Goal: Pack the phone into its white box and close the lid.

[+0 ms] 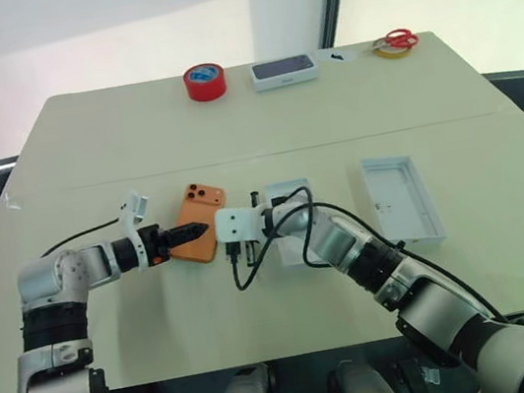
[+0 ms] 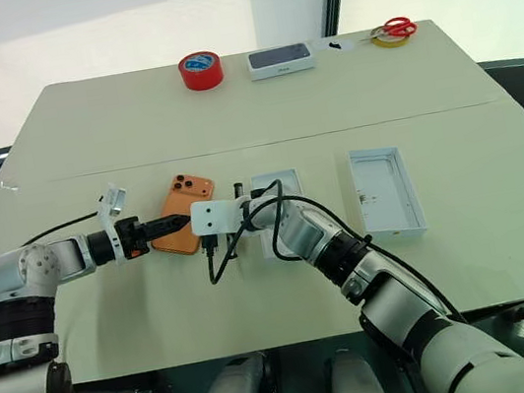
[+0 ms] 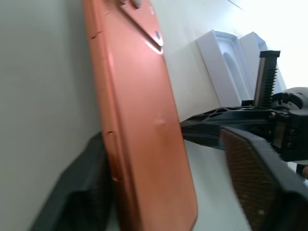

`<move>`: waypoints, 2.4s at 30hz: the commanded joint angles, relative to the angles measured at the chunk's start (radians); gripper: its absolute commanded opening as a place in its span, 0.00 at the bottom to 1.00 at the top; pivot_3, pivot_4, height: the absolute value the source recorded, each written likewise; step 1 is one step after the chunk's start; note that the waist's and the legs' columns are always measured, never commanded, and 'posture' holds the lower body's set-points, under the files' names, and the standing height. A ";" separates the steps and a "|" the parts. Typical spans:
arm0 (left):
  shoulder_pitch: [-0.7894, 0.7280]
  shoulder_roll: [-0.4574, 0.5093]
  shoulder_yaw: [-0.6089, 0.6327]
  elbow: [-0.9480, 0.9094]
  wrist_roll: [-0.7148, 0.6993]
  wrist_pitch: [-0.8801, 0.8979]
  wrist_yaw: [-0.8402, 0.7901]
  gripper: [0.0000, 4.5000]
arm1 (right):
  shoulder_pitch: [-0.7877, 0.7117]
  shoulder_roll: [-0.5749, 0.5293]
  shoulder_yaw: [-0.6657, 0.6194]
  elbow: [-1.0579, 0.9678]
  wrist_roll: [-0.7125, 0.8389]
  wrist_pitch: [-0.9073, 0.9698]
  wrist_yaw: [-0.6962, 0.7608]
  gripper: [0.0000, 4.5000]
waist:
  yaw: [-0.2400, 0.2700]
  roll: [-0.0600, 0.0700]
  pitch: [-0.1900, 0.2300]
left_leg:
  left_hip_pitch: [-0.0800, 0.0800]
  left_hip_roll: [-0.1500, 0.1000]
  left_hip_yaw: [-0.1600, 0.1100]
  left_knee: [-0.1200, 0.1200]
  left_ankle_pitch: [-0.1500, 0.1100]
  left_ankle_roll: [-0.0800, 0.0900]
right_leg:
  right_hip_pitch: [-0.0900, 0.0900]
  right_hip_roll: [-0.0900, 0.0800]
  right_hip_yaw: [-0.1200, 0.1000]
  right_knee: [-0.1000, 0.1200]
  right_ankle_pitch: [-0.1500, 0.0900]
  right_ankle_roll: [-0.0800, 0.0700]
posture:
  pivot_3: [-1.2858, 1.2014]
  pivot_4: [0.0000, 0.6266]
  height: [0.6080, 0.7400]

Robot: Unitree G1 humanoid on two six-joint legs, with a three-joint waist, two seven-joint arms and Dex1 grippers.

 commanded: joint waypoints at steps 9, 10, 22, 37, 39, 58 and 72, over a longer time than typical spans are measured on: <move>0.037 -0.020 -0.032 0.073 0.004 0.057 -0.009 0.31 | -0.008 -0.004 -0.015 -0.014 -0.007 -0.003 0.000 0.00 | -0.003 0.000 0.000 | 0.000 0.000 0.000 -0.002 0.000 0.000 | -0.001 0.000 0.000 -0.001 0.000 0.000 | 0.52 0.24 0.99; 0.036 -0.022 -0.029 0.078 0.003 0.059 -0.009 0.24 | -0.008 -0.005 -0.016 -0.016 -0.007 -0.002 0.001 0.00 | -0.004 0.000 0.000 | 0.000 0.000 0.000 -0.002 0.000 0.000 | -0.001 0.000 0.000 -0.001 0.000 0.000 | 0.52 0.24 0.99; 0.043 -0.047 0.137 0.075 -0.149 0.152 -0.038 0.01 | 0.038 -0.014 -0.147 -0.181 0.195 0.081 0.115 0.00 | -0.008 -0.001 0.000 | 0.000 0.000 0.000 -0.004 0.000 -0.001 | -0.001 0.000 0.000 -0.003 0.000 0.000 | 0.52 0.24 0.99; 0.193 -0.254 0.408 -0.284 -0.387 0.194 0.223 0.00 | 0.372 -0.504 -0.329 -0.663 0.484 0.040 0.490 0.74 | -0.020 -0.007 0.005 | -0.004 0.002 0.000 -0.005 -0.001 0.001 | -0.002 -0.001 0.001 -0.011 0.000 0.000 | 0.52 0.24 0.99; 0.200 -0.274 0.406 -0.315 -0.404 0.184 0.250 0.00 | 0.402 -0.533 -0.330 -0.676 0.484 0.031 0.497 0.74 | -0.019 -0.008 0.006 | -0.004 0.002 0.000 -0.005 -0.001 0.001 | -0.002 -0.001 0.001 -0.011 0.000 0.000 | 0.52 0.24 0.99; 0.202 -0.280 0.322 -0.353 -0.418 0.103 0.320 0.00 | 0.434 -0.513 -0.272 -0.568 0.358 -0.067 0.379 0.43 | -0.014 -0.009 0.006 | -0.005 0.003 0.000 -0.004 -0.001 0.002 | -0.002 0.000 0.000 -0.012 0.000 0.000 | 0.52 0.24 0.99; 0.207 -0.287 0.325 -0.354 -0.470 0.111 0.368 0.00 | 0.438 -0.509 -0.251 -0.555 0.342 -0.051 0.386 0.13 | -0.014 -0.009 0.006 | -0.005 0.003 0.000 -0.004 -0.001 0.001 | -0.001 0.000 0.000 -0.012 0.000 0.000 | 0.52 0.24 0.99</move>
